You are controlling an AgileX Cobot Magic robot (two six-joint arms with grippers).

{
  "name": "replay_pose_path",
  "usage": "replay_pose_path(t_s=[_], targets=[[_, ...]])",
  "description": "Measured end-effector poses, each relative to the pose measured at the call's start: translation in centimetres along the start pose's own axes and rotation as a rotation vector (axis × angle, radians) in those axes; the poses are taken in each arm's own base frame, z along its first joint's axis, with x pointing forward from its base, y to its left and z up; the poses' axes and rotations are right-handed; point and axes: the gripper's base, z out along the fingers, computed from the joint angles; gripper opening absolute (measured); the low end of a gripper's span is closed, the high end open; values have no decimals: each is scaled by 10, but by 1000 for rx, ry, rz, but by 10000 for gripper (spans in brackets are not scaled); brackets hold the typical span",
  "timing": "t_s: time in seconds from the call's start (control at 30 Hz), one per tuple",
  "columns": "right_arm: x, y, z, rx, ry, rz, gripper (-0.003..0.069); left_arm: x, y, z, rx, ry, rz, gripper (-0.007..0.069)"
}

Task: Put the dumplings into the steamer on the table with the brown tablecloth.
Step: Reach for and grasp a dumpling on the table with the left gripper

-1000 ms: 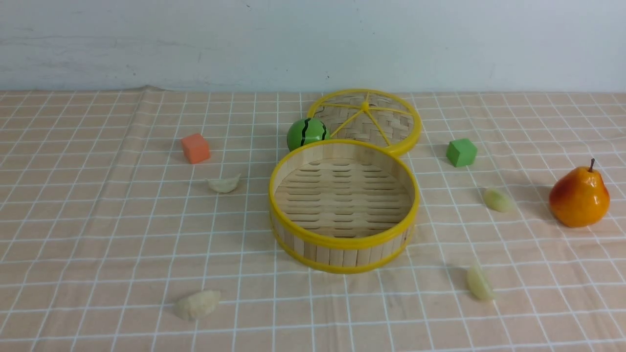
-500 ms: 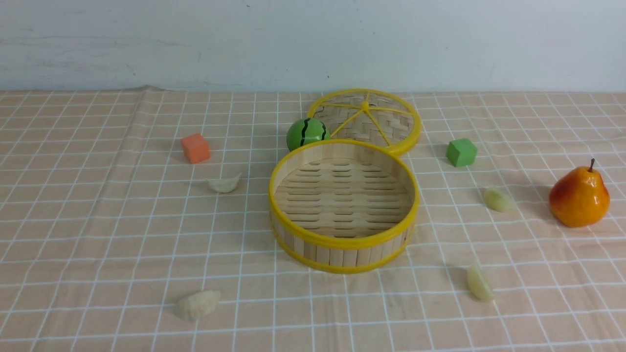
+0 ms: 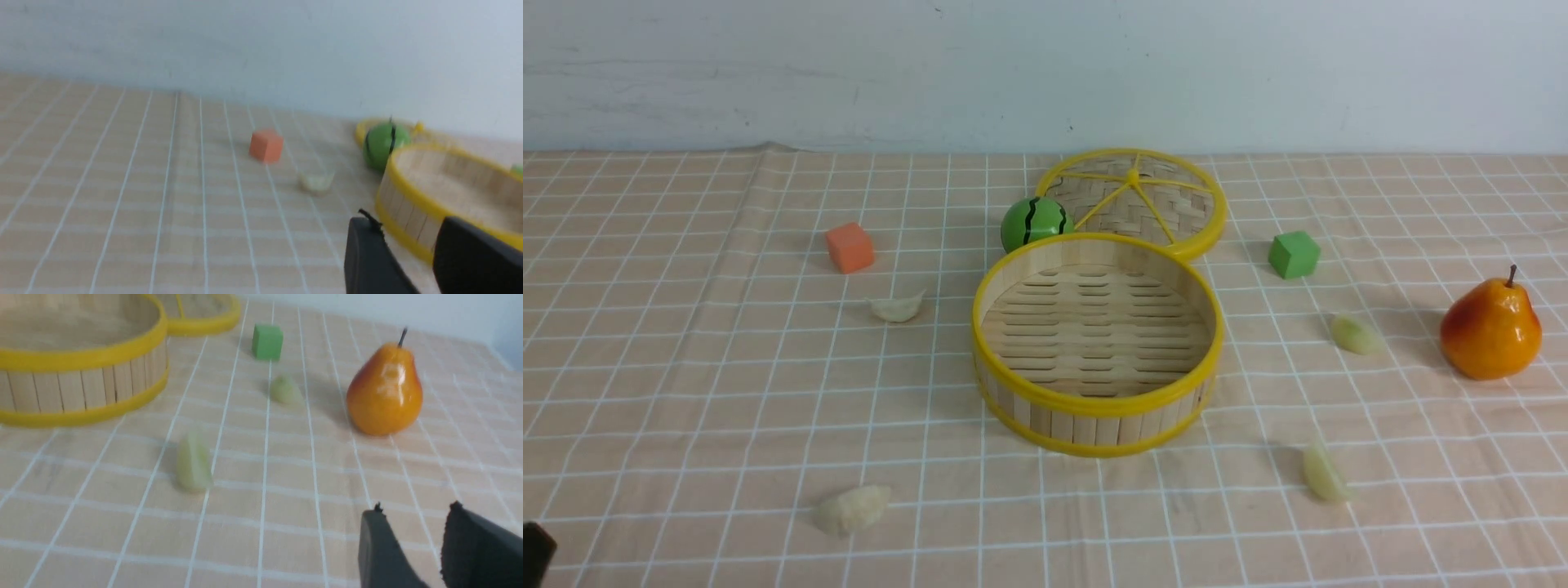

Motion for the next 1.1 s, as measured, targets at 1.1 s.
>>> replay_pose_path(t_s=[1.1], targets=[[-111,-12,35,-2,-393,248,-14,-127,-25,199,-129,327,-167,-14]])
